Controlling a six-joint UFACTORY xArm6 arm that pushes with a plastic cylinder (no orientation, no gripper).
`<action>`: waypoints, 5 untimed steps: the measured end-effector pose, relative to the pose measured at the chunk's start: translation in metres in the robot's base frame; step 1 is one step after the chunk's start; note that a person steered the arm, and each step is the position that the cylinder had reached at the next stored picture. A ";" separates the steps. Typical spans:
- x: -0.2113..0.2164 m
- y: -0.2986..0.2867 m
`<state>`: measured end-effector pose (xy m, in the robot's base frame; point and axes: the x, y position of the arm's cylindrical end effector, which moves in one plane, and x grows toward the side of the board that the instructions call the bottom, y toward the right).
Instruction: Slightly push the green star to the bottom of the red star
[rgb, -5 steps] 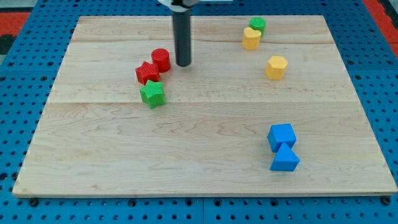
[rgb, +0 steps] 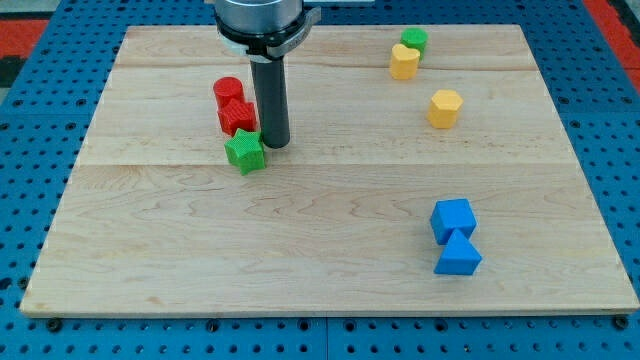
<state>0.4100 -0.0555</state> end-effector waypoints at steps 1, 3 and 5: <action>0.000 -0.011; 0.050 -0.004; -0.010 -0.156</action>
<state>0.3998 -0.2110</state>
